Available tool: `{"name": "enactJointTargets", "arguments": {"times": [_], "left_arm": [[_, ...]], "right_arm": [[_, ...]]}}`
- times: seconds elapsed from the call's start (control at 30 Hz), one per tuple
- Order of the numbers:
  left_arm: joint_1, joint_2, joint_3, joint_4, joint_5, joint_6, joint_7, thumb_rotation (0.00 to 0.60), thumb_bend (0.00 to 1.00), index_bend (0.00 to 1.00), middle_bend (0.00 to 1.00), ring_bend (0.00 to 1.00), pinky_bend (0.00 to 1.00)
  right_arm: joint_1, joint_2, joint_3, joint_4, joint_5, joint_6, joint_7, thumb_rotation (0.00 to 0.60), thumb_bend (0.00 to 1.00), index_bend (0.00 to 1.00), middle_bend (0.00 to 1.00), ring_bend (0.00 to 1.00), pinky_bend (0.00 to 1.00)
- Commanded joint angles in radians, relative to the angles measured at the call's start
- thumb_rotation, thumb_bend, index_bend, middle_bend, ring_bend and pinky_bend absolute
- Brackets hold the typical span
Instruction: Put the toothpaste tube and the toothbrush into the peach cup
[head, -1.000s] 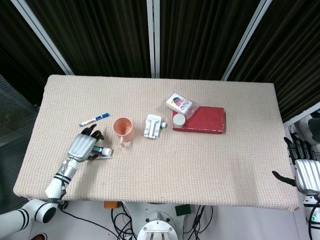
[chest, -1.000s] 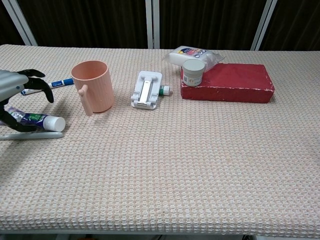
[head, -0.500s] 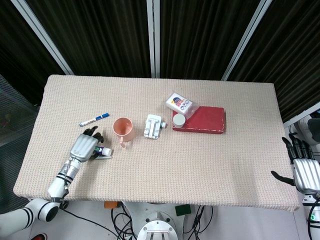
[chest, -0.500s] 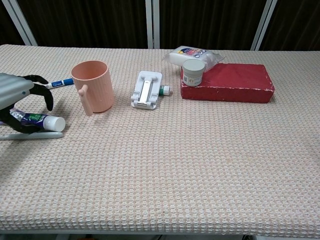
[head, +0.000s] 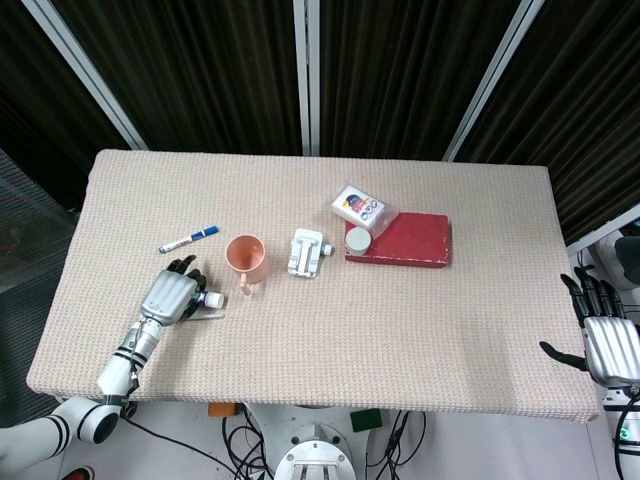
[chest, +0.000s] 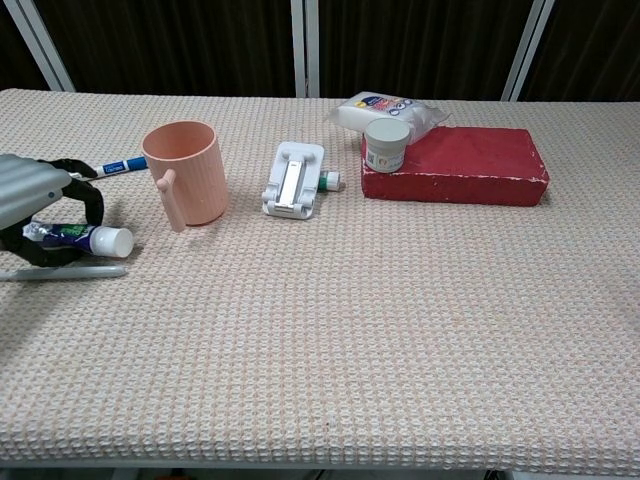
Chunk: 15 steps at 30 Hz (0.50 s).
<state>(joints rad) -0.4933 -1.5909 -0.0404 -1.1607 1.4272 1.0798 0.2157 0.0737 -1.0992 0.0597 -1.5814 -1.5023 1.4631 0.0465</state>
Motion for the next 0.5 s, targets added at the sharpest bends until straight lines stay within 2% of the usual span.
{"name": "enactJointTargets", "arguments": {"times": [0.03,0.3,0.5], "left_arm": [[0.001,-0.001,-0.003,-0.002,0.001,0.007,-0.005,0.6,0.31,0.51,0.43,0.13,0.24],[0.01,-0.001,-0.013,-0.004,0.01,0.049,-0.055,0.6,0.38,0.58,0.49,0.18,0.28],[0.028,0.026,-0.055,-0.02,0.018,0.129,-0.232,0.6,0.39,0.59,0.5,0.2,0.29]], "right_arm": [[0.0,0.0,0.0,-0.001,0.001,0.0,0.0,0.6,0.19,0.0,0.0,0.0,0.0],[-0.002,0.001,0.0,0.001,0.007,-0.002,0.007,0.6,0.19,0.0,0.0,0.0,0.0],[-0.006,0.001,0.003,0.009,0.009,0.007,0.025,0.6,0.2,0.0,0.0,0.0,0.0]]}}
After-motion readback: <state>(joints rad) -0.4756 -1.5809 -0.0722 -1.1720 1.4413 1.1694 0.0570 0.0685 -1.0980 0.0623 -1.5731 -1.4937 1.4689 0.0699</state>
